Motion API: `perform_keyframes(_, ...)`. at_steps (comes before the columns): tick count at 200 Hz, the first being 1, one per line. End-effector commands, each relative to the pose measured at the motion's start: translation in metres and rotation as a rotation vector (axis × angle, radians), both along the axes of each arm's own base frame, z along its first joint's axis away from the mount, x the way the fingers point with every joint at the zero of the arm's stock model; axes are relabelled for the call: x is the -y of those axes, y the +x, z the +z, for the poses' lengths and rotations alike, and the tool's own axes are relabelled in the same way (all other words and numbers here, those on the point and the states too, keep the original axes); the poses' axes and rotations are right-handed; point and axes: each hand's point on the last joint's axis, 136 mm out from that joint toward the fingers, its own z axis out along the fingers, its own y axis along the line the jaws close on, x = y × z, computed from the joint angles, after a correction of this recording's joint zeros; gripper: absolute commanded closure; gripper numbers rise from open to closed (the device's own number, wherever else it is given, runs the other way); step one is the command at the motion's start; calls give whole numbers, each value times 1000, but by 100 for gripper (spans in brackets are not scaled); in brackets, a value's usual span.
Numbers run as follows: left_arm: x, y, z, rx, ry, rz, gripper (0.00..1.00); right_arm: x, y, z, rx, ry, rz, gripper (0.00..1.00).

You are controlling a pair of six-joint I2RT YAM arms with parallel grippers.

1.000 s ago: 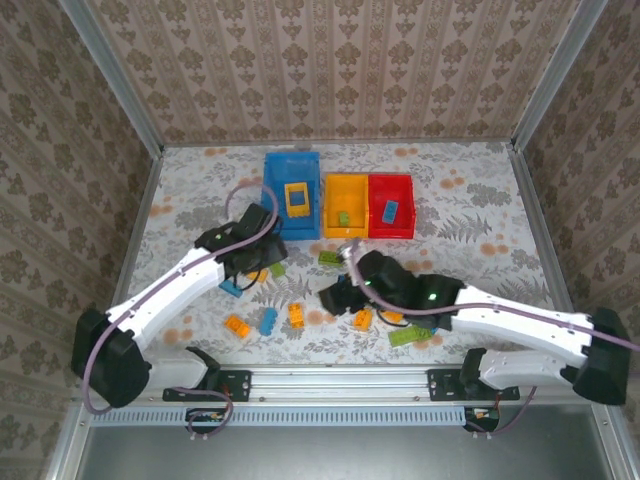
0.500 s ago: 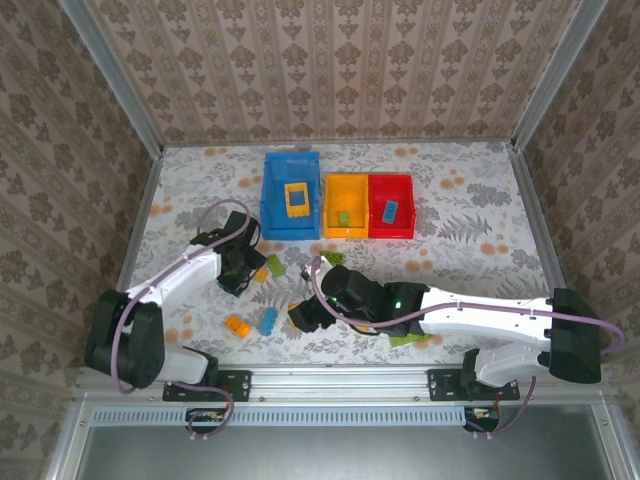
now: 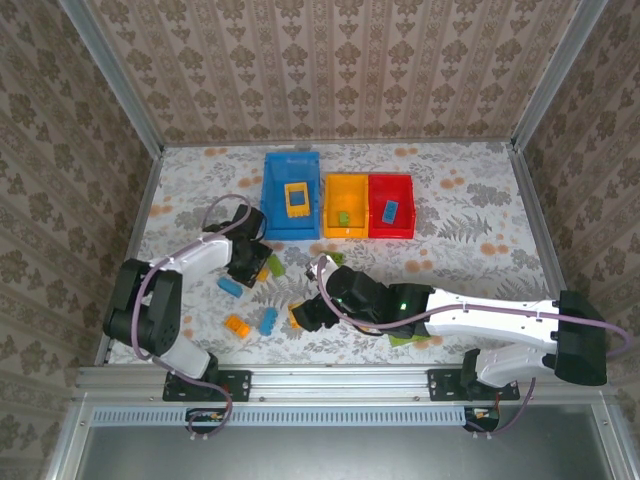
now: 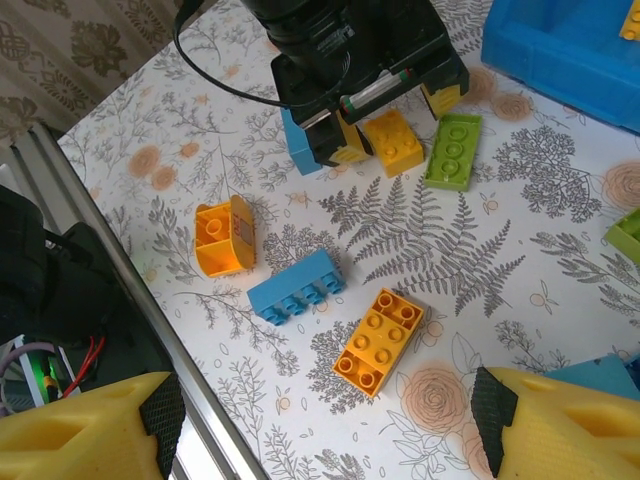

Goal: Sort the legos into containers by color

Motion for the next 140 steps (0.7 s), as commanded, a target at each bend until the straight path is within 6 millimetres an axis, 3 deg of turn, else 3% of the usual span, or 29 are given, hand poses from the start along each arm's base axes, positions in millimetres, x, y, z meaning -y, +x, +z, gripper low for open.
perform_keyframes(1, -2, -4, -12, -29, -18, 39, 41, 5, 2, 8, 17, 29, -33, 21)
perform_keyframes(44, -7, -9, -17, -32, 5, 25, 68, 11, 5, 9, 24, 29, -53, 21)
perform_keyframes(61, -10, -10, -8, -2, 14, 18, 77, 17, 9, 11, 30, 33, -72, 21)
perform_keyframes(75, -12, -9, 12, 52, 47, -12, 82, 28, 15, 17, 45, 44, -107, 22)
perform_keyframes(91, -12, 0, 52, 154, 137, -113, 82, 48, 26, 30, 70, 78, -183, 21)
perform_keyframes(113, 12, 11, 102, 267, 273, -341, 81, 82, 48, 45, 76, 174, -325, 21)
perform_keyframes(140, 39, 31, 131, 335, 374, -520, 82, 106, 69, 53, 47, 265, -420, 21)
